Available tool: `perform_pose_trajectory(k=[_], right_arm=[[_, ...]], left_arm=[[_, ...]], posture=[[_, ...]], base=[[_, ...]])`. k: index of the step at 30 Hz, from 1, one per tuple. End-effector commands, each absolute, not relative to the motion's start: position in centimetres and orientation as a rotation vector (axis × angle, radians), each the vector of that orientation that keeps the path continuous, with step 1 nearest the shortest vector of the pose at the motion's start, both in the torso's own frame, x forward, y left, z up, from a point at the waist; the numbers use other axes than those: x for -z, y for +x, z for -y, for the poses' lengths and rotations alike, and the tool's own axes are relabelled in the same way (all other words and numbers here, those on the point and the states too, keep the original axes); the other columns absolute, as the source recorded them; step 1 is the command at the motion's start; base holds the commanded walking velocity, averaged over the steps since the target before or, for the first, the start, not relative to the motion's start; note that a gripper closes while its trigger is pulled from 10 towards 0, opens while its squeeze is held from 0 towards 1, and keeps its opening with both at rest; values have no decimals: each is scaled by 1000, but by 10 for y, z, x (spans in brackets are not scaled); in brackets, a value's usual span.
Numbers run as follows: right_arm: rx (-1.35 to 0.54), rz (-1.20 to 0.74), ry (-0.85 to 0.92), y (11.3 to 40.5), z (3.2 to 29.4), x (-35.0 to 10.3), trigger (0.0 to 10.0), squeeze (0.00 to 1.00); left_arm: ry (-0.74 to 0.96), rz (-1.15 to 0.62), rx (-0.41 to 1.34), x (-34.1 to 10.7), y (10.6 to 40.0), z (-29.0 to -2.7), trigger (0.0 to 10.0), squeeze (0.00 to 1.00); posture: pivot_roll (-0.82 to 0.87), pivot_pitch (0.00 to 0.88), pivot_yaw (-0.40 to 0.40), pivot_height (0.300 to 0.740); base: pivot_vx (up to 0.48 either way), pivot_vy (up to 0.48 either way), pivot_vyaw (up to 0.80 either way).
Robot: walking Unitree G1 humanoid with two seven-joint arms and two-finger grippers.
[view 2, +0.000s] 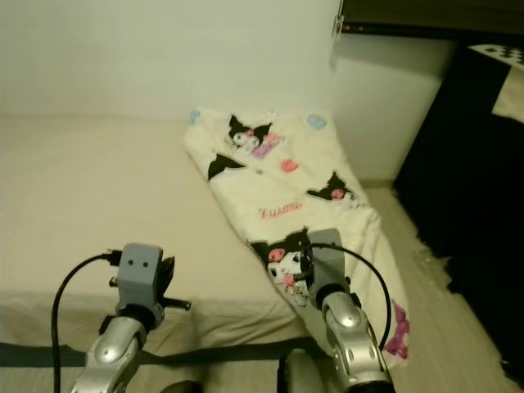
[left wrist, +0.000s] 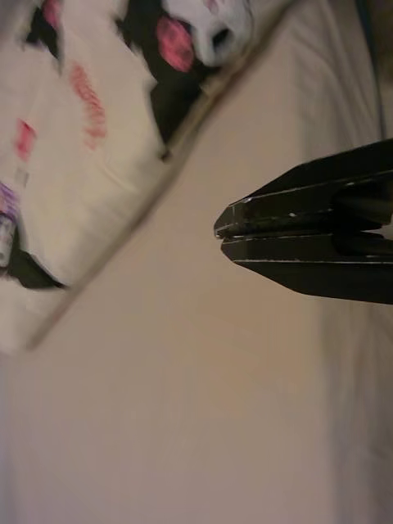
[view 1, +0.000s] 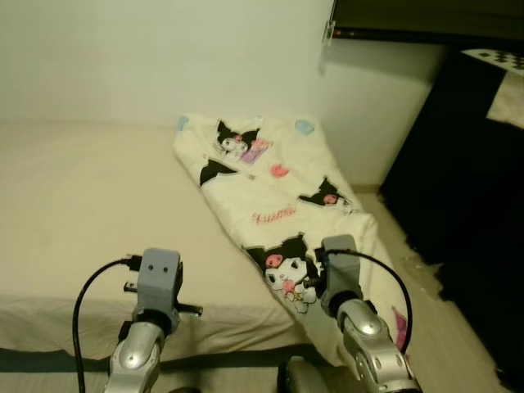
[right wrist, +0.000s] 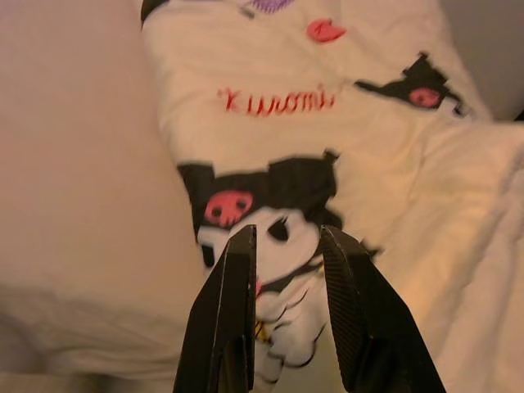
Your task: Clean up the room
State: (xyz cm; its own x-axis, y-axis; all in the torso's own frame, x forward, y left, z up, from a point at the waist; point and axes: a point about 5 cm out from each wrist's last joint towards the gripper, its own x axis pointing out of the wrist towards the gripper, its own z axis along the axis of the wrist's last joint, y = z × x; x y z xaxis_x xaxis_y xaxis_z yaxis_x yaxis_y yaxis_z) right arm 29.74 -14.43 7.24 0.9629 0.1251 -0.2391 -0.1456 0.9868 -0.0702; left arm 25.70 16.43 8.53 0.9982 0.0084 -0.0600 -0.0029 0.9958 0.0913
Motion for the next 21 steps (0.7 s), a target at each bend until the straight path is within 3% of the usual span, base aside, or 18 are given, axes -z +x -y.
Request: perform_pose_trajectory(k=[1,6,17,21], right_arm=[[-128,-234,-84,298,144,-71,10000,0],[-129,-218,-69,299,145,-74,10000,0],[24,-223,-49,287,176,-70,10000,0],[41,-229,-69,280,178,-70,10000,0]], left_arm=[[102,-71,-28,-84,257,-170,10000,0],[96,-65,-51,-86,259,-175,10000,0],[85,-71,56,-88,285,-161,10000,0],[75,-93,67,-83,282,-157,10000,0]], posture=[[-36,98,-41,589],[-47,103,-28,589],[-125,99,93,589],[-137,102,69,589]], base=[[0,0,0],[0,0,0],[0,0,0],[0,0,0]])
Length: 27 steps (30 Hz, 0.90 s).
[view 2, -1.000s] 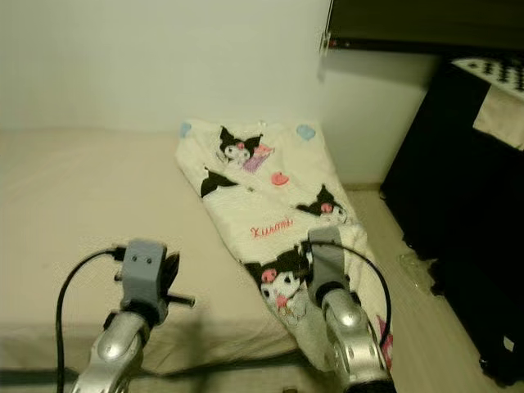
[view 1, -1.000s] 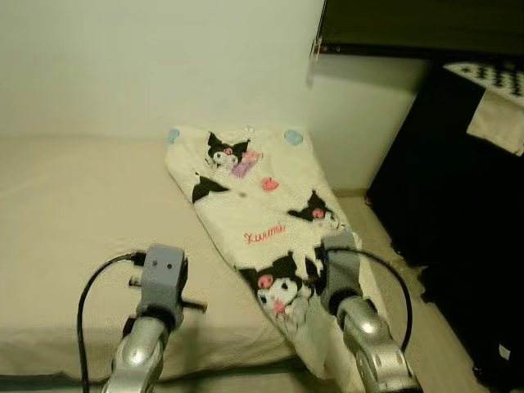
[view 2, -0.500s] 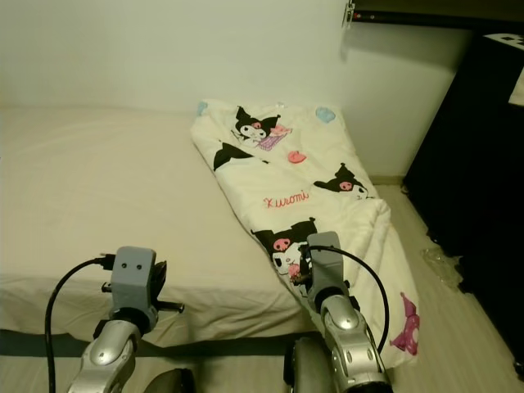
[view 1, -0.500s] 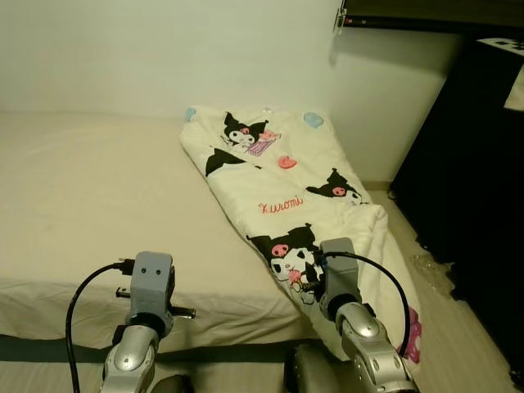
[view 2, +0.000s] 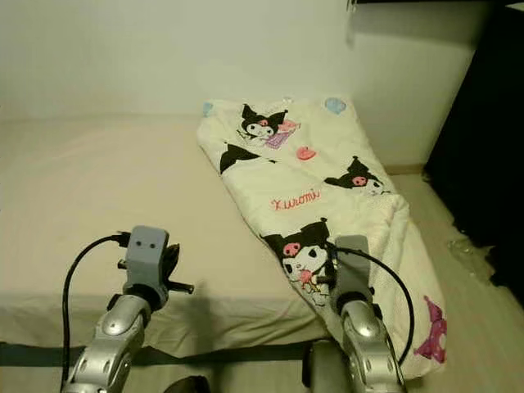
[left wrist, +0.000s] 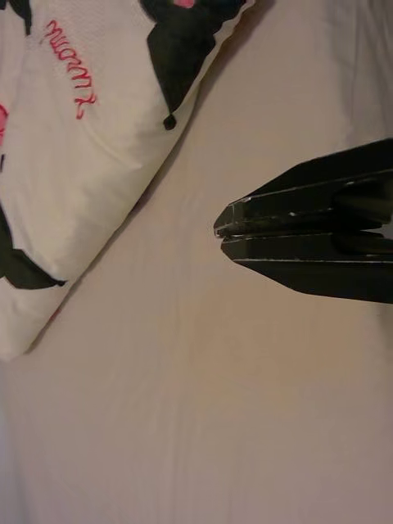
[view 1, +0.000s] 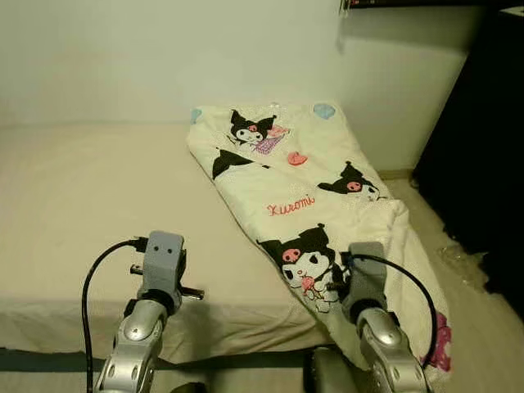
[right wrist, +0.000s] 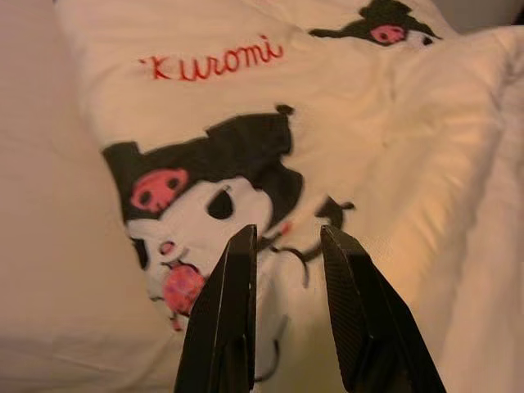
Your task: Clean up the room
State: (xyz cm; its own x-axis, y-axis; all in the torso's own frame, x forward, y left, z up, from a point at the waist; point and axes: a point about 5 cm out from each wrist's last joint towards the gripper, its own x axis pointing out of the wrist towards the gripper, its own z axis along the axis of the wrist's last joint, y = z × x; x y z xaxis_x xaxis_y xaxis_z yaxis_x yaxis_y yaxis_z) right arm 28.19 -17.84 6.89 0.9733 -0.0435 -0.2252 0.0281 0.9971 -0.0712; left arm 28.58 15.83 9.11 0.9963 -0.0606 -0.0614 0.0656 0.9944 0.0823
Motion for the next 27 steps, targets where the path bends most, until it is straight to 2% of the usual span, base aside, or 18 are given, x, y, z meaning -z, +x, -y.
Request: perform_pose_trajectory(k=[1,3,8,10,12,14,16,21,27], right_arm=[[35,-240,-77,278,178,-68,10000,0],[33,-246,-79,278,178,-67,10000,0],[0,-269,-119,285,180,-68,10000,0],[-12,-270,-125,287,180,-69,10000,0],[-45,-273,-151,291,180,-71,10000,0],[-62,-274,-164,292,180,-72,10000,0],[-102,-277,-192,295,179,-74,10000,0],[-106,-278,-194,296,178,-75,10000,0],[-70,-263,-150,291,176,-74,10000,0]], left_arm=[[63,-96,56,-80,280,-157,10000,0],[56,-98,47,-79,279,-158,10000,0],[38,-114,-14,-72,269,-160,10000,0],[37,-111,-21,-71,267,-160,10000,0],[24,-112,-54,-69,260,-160,10000,0],[21,-115,-68,-68,257,-160,10000,0],[11,-115,-76,-66,248,-155,10000,0],[6,-106,-68,-68,246,-154,10000,0],[32,-76,-47,-76,255,-158,10000,0]], posture=[[-139,112,45,589],[-139,112,45,589],[-114,120,-37,589],[-114,120,-37,589],[-99,134,-104,589],[-99,134,-104,589],[-89,146,-136,589],[-81,153,-131,589],[-75,149,-76,589]], base=[[0,0,0],[0,0,0],[0,0,0],[0,0,0],[0,0,0],[0,0,0],[0,0,0],[0,0,0],[0,0,0]])
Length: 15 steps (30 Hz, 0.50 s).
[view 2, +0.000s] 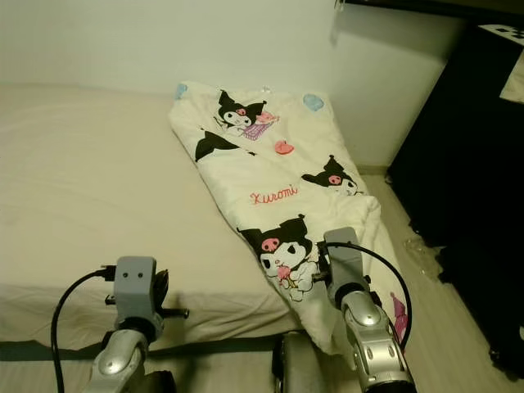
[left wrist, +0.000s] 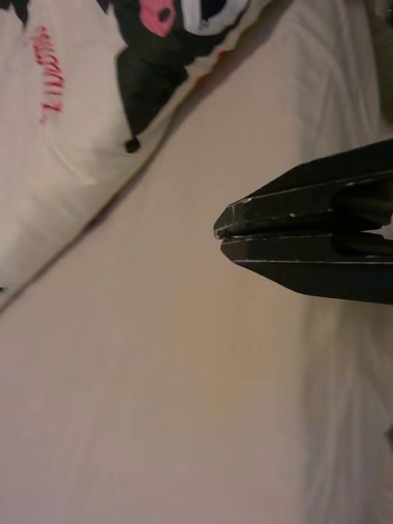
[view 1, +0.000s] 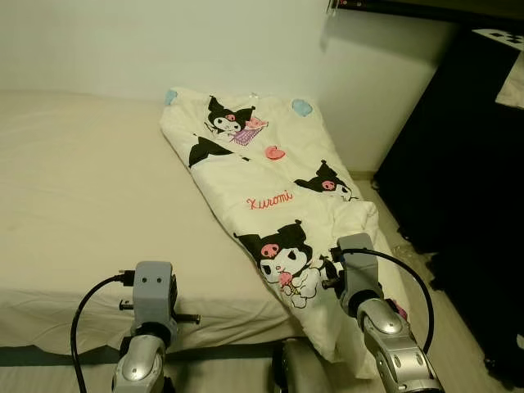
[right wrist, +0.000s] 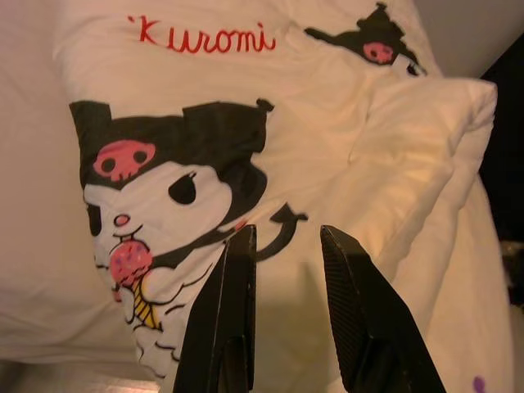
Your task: Clean up the room
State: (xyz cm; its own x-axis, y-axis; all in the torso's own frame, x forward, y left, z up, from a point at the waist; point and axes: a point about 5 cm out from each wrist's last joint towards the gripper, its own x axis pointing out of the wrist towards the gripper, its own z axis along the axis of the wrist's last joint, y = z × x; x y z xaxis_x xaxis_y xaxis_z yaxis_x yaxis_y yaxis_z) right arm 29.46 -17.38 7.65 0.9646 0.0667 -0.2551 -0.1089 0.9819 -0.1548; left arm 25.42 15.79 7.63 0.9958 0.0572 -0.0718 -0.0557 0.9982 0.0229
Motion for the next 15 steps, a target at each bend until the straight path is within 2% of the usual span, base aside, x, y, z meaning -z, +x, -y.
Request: perform_pose_trajectory(k=[1,5,15], right_arm=[[-66,-261,-146,290,175,-74,10000,0],[-52,-256,-136,289,174,-72,10000,0],[-31,-248,-107,286,168,-70,10000,0]], left_arm=[[33,-65,-36,-79,256,-159,10000,0],[28,-23,-3,-87,261,-158,10000,0],[56,-2,39,-94,267,-157,10000,0]], posture=[[-74,145,-60,589],[-70,142,-43,589],[-65,130,-4,589]], base=[[0,442,0],[0,480,0],[0,0,0]])
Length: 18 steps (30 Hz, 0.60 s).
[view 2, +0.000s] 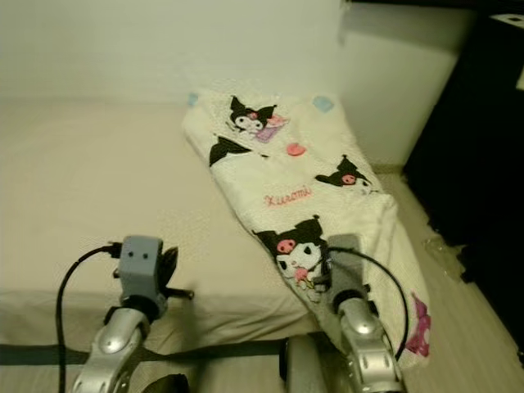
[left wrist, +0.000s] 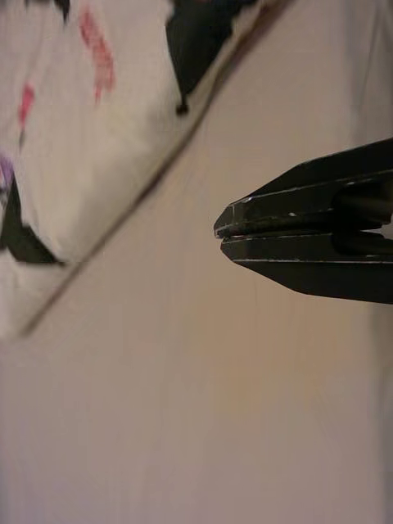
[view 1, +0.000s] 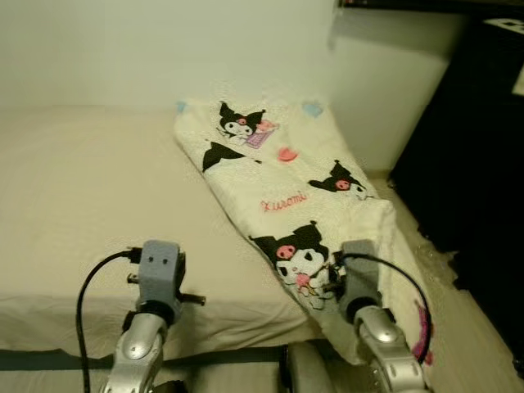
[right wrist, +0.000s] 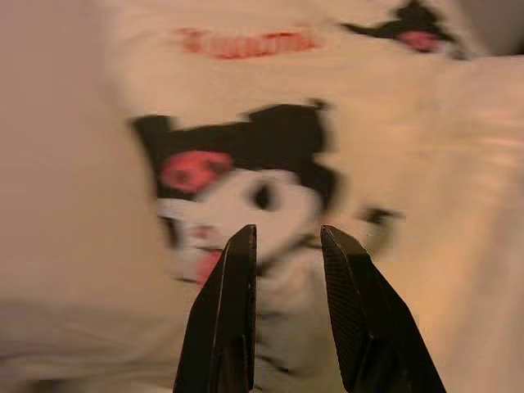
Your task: Clean up the room
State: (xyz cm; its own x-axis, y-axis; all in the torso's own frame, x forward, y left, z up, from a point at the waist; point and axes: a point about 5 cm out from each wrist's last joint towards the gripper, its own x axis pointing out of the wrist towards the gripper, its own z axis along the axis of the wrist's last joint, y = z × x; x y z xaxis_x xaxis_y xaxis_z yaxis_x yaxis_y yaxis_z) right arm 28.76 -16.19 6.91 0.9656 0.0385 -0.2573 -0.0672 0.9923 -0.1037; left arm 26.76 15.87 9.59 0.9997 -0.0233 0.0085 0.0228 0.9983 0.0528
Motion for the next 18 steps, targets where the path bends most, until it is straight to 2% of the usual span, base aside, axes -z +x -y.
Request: perform_pose_trajectory(k=[1,9,18], right_arm=[[-31,-248,-107,286,168,-70,10000,0],[-25,-249,-83,285,165,-68,10000,0],[14,-240,-82,284,167,-68,10000,0]], left_arm=[[56,-2,39,-94,267,-157,10000,0],[63,2,55,-94,266,-156,10000,0],[68,-19,63,-90,265,-160,10000,0]], posture=[[-65,130,-4,589],[-58,122,4,589],[-62,115,15,554]], base=[[0,0,0],[0,0,0],[0,0,0]])
